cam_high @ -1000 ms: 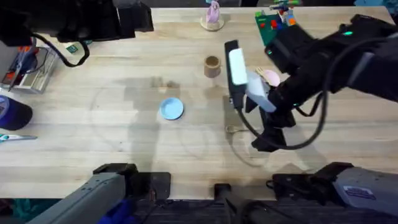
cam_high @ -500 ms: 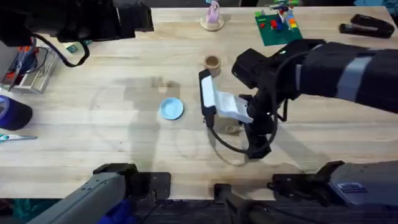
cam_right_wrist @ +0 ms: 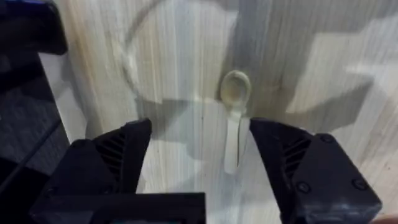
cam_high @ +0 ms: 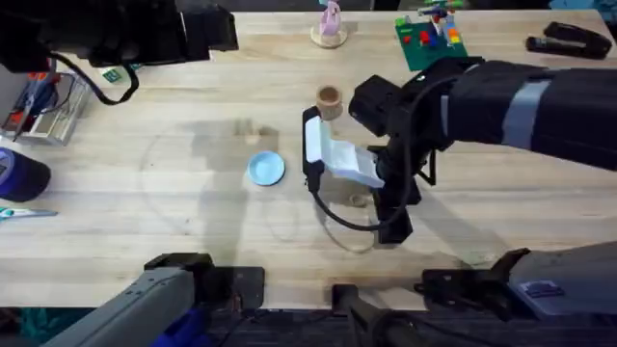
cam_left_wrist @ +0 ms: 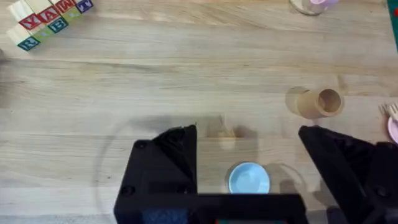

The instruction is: Pick up a utensil and set it on the pink plate, then put the other utensil in the container.

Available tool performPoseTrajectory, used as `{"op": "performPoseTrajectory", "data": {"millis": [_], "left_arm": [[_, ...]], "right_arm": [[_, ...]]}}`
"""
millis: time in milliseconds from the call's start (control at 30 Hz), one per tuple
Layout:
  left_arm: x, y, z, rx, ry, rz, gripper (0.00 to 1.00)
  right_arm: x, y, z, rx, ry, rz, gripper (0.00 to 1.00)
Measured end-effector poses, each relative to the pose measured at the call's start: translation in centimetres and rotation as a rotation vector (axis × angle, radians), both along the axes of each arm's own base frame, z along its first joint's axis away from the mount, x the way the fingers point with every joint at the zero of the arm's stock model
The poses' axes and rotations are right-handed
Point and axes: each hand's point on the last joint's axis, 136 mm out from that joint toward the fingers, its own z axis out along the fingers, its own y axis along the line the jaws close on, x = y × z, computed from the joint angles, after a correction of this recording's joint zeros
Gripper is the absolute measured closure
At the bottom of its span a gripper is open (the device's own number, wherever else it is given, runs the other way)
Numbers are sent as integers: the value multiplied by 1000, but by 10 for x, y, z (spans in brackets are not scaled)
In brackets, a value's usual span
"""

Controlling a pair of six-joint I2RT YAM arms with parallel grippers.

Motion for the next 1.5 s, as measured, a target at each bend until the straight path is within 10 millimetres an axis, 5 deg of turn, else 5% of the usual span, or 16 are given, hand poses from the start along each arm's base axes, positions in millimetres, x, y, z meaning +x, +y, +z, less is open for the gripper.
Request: {"op": "performPoseTrajectory", "data": {"millis": [1500], "left_arm": [[0, 0, 0, 0, 0, 0, 8]], "right_arm": [[-3, 7, -13, -166, -219, 123, 8]]}}
